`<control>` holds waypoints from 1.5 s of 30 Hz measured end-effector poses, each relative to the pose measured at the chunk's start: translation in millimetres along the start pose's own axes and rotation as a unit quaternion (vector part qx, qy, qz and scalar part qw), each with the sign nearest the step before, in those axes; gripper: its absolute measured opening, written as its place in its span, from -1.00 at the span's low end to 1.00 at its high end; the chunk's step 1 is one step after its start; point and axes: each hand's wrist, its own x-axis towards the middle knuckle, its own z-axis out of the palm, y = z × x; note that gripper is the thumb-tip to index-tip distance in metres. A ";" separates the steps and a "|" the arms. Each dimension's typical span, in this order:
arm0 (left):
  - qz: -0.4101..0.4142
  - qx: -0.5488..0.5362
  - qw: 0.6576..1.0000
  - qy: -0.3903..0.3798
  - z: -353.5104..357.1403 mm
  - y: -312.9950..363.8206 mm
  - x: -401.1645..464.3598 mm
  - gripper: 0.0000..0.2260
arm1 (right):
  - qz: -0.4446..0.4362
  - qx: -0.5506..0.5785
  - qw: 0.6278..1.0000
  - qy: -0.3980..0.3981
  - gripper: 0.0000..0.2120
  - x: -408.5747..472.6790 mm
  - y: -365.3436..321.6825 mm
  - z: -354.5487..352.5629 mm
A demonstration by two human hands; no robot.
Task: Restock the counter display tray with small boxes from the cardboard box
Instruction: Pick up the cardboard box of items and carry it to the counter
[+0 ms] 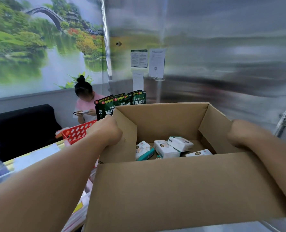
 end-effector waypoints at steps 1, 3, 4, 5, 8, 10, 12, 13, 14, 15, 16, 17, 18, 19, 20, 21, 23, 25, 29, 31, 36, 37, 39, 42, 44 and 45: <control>-0.003 -0.006 1.000 0.000 1.4 -0.8 -1.8 -0.81 | -0.005 -0.002 1.000 0.004 -0.79 -0.2 3.5 1.5; 0.000 -0.020 1.000 -0.002 2.2 -0.8 -6.8 -0.82 | -0.006 -0.009 1.000 0.012 -0.90 -11.5 8.9 0.1; 0.005 -0.022 1.000 -0.004 1.9 -0.5 -10.0 -0.82 | -0.002 -0.007 1.000 0.012 -0.94 -23.7 11.0 -3.3; 0.011 -0.025 1.000 -0.005 1.2 0.0 -13.1 -0.82 | 0.005 -0.004 1.000 0.015 -0.95 -37.6 12.7 -7.1; 0.041 -0.040 0.998 -0.006 -0.2 2.0 -25.6 -0.80 | 0.043 -0.001 0.999 0.014 -0.91 -86.5 19.0 -17.5; 0.067 -0.041 0.997 -0.010 0.3 4.2 -36.4 -0.79 | 0.076 -0.002 0.997 0.014 -0.93 -126.5 25.5 -20.7; 0.094 -0.039 0.995 -0.017 1.6 6.4 -51.4 -0.80 | 0.120 -0.012 0.993 -0.001 -0.85 -168.2 31.9 -20.5; 0.103 -0.039 0.994 -0.021 2.7 6.9 -60.6 -0.81 | 0.139 -0.022 0.990 -0.004 -0.82 -186.6 35.2 -19.9; 0.110 -0.039 0.993 -0.024 3.1 7.1 -70.4 -0.81 | 0.155 -0.032 0.987 -0.005 -0.80 -203.9 37.9 -21.0; 0.117 -0.035 0.992 -0.031 2.9 7.2 -80.6 -0.80 | 0.171 -0.038 0.984 -0.011 -0.79 -221.3 41.3 -23.4; 0.125 -0.033 0.991 -0.038 1.3 7.8 -92.7 -0.79 | 0.187 -0.039 0.981 -0.018 -0.77 -239.7 45.3 -26.4; 0.134 -0.031 0.989 -0.044 -1.0 8.6 -104.5 -0.79 | 0.205 -0.036 0.978 -0.021 -0.74 -256.1 51.3 -28.8; 0.144 -0.030 0.988 -0.047 -4.1 10.0 -116.7 -0.80 | 0.215 -0.029 0.976 -0.023 -0.72 -272.0 55.5 -32.8; 0.157 -0.030 0.986 -0.048 -8.2 12.0 -130.8 -0.81 | 0.227 -0.029 0.973 -0.037 -0.70 -289.3 62.5 -37.0; 0.162 -0.030 0.985 -0.048 -10.6 12.9 -142.0 -0.82 | 0.229 -0.027 0.972 -0.044 -0.66 -299.3 71.6 -37.5; 0.162 -0.030 0.985 -0.050 -12.0 13.1 -149.5 -0.82 | 0.227 -0.027 0.973 -0.043 -0.61 -302.6 80.4 -35.8; 0.170 -0.029 0.984 -0.054 -16.7 9.0 -174.8 -0.83 | 0.219 -0.030 0.975 -0.039 -0.64 -326.2 92.1 -40.7; 0.172 -0.032 0.983 -0.052 -20.9 0.3 -201.8 -0.81 | 0.230 -0.029 0.972 -0.028 -0.76 -359.6 91.9 -50.1; 0.157 -0.033 0.986 -0.054 -28.8 -18.5 -256.3 -0.76 | 0.217 -0.039 0.975 -0.011 -0.75 -419.5 100.7 -57.2; 0.155 -0.030 0.986 -0.056 -38.5 -25.3 -282.5 -0.73 | 0.217 -0.049 0.974 -0.032 -0.81 -447.9 107.4 -61.3; 0.178 -0.029 0.982 -0.056 -69.6 -42.2 -337.8 -0.83 | 0.229 -0.053 0.971 -0.032 -0.82 -523.3 110.4 -85.9; 0.186 -0.026 0.981 -0.055 -75.5 -46.2 -345.4 -0.83 | 0.240 -0.050 0.969 -0.033 -0.82 -539.0 108.5 -90.9; 0.200 -0.022 0.978 -0.053 -85.0 -56.0 -362.5 -0.80 | 0.268 -0.047 0.961 -0.041 -0.82 -571.6 103.1 -98.7; 0.218 -0.025 0.975 -0.047 -91.9 -75.9 -389.8 -0.81 | 0.298 -0.053 0.952 -0.039 -0.84 -615.6 96.0 -105.0; 0.231 -0.025 0.972 -0.046 -92.9 -89.8 -405.0 -0.82 | 0.303 -0.055 0.951 -0.038 -0.85 -643.8 91.7 -105.8; 0.236 -0.028 0.970 -0.047 -93.2 -97.5 -412.7 -0.82 | 0.307 -0.056 0.949 -0.038 -0.85 -658.0 88.4 -104.5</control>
